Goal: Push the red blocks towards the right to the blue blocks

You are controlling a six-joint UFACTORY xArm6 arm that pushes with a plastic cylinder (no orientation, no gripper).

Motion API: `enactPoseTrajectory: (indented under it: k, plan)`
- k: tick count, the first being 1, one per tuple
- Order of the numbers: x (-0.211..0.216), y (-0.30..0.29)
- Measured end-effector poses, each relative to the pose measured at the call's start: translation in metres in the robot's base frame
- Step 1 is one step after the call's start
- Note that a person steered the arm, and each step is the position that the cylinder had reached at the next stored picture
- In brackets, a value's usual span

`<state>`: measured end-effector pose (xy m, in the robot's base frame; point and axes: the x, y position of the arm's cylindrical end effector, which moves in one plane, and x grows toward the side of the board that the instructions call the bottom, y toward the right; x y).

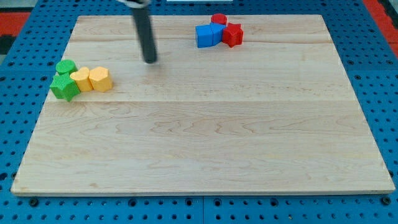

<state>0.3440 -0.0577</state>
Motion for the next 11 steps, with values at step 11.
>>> enactPoseTrajectory:
  k: [11]
  plan:
    - [-0.144, -0.003]
